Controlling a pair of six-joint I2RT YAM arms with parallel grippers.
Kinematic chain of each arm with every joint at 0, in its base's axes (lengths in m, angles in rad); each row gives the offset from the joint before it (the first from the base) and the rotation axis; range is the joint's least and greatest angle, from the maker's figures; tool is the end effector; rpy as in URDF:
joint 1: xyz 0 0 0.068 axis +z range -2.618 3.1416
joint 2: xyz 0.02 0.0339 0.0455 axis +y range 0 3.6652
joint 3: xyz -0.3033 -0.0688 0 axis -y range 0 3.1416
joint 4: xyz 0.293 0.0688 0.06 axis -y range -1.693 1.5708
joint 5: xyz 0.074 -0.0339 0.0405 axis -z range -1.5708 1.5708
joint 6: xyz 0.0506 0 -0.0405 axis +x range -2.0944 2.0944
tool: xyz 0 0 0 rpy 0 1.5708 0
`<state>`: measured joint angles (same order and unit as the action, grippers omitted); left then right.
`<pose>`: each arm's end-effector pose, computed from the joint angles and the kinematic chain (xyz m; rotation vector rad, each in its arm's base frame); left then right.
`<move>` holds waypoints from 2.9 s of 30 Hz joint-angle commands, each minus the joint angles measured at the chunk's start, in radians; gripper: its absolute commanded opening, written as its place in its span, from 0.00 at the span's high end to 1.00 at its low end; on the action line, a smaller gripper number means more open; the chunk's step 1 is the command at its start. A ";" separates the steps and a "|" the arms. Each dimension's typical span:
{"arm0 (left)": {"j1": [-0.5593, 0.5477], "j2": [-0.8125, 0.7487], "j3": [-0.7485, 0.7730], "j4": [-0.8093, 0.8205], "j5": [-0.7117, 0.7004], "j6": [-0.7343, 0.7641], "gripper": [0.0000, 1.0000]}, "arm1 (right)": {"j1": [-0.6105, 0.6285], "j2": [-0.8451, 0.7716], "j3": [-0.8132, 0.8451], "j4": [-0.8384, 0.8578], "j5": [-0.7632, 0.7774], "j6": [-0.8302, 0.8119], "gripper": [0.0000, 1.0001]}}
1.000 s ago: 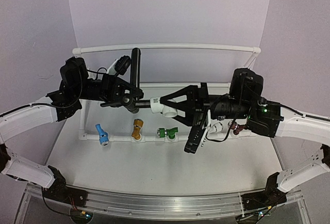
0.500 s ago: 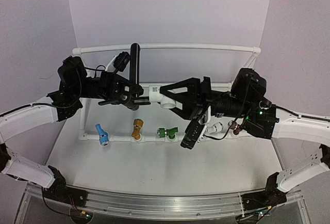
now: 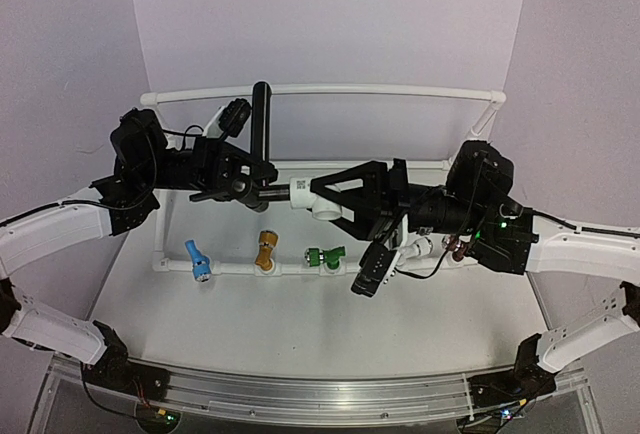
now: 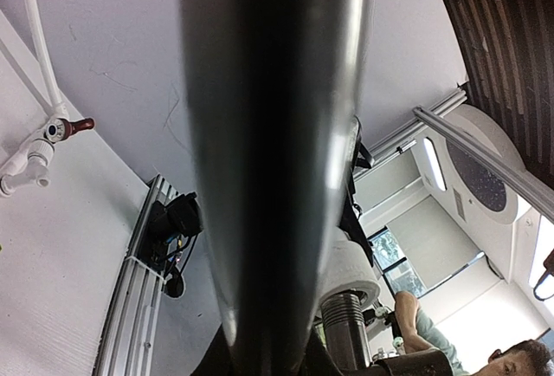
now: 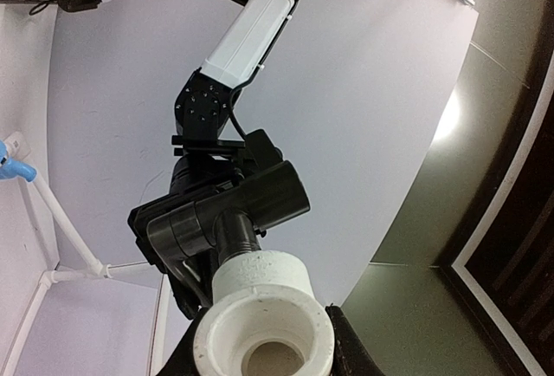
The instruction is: Install the water faucets
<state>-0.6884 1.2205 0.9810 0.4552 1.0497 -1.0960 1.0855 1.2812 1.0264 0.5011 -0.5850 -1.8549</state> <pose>0.2128 -0.2319 0.4084 0.7706 1.7258 -2.0418 0.1361 0.3180 0.4167 -1.3219 -0.3629 -0.2585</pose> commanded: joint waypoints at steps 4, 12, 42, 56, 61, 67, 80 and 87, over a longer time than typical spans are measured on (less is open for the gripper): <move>-0.010 -0.027 0.007 0.117 -0.079 -0.041 1.00 | 0.017 0.017 0.011 0.043 -0.012 0.011 1.00; -0.011 -0.030 0.017 0.092 -0.063 -0.031 1.00 | 0.017 0.029 0.032 0.022 0.020 0.026 1.00; -0.011 -0.043 0.059 -0.035 -0.059 0.048 1.00 | 0.017 0.045 0.071 -0.057 0.077 0.074 1.00; -0.012 -0.029 0.081 -0.127 -0.102 0.107 1.00 | 0.019 0.038 0.085 -0.067 0.027 0.128 1.00; -0.011 -0.047 0.110 -0.218 -0.120 0.190 1.00 | 0.017 0.038 0.152 -0.204 0.041 0.265 1.00; -0.011 -0.042 0.117 -0.234 -0.128 0.214 1.00 | 0.019 0.036 0.170 -0.229 0.047 0.426 1.00; -0.011 -0.024 0.128 -0.239 -0.131 0.275 1.00 | 0.018 0.057 0.246 -0.233 0.080 0.918 1.00; -0.011 -0.024 0.154 -0.322 -0.137 0.401 1.00 | 0.018 0.095 0.352 -0.396 0.073 1.211 1.00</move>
<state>-0.6804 1.1896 1.0811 0.1541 0.9751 -0.7995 1.0879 1.3331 1.2613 0.1137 -0.5063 -0.8981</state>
